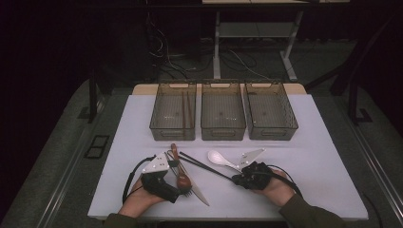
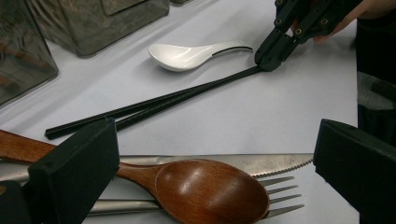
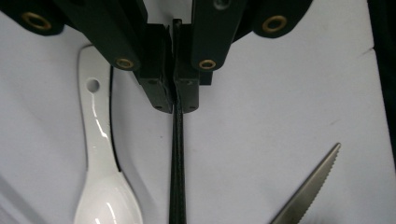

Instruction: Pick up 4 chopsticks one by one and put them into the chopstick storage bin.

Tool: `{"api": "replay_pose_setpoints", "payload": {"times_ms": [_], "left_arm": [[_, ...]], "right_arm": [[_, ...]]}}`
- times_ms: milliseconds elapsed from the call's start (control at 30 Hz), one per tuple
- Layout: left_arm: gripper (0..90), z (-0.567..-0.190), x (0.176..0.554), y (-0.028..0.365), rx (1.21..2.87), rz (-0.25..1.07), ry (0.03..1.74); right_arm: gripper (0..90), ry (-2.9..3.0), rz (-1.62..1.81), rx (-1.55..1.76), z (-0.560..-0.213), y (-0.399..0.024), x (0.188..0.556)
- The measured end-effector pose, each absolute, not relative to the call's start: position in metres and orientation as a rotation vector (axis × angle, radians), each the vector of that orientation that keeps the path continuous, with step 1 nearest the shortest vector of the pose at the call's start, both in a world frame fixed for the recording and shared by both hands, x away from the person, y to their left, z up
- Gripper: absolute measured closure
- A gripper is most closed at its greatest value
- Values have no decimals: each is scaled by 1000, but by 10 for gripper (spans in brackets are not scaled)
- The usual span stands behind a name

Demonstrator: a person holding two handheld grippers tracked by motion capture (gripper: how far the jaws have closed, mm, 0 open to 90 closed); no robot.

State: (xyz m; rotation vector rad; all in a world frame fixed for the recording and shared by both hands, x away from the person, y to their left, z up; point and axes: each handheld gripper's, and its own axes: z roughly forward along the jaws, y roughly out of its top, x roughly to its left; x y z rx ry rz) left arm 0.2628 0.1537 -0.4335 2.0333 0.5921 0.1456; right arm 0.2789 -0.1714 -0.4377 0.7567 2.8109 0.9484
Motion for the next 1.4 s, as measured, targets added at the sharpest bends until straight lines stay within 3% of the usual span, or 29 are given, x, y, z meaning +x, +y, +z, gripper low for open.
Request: {"api": "replay_pose_setpoints", "payload": {"times_ms": [900,1100,1400], "left_arm": [[0,-434,264,152,2033,142,592],[0,-434,264,151,2035,140,588],[0,-434,264,151,2035,138,591]], "right_arm": [[857,2845,1092,650,-434,-272,260],[845,2869,1044,595,-438,-276,263],[698,2844,1093,655,-437,-270,265]]}}
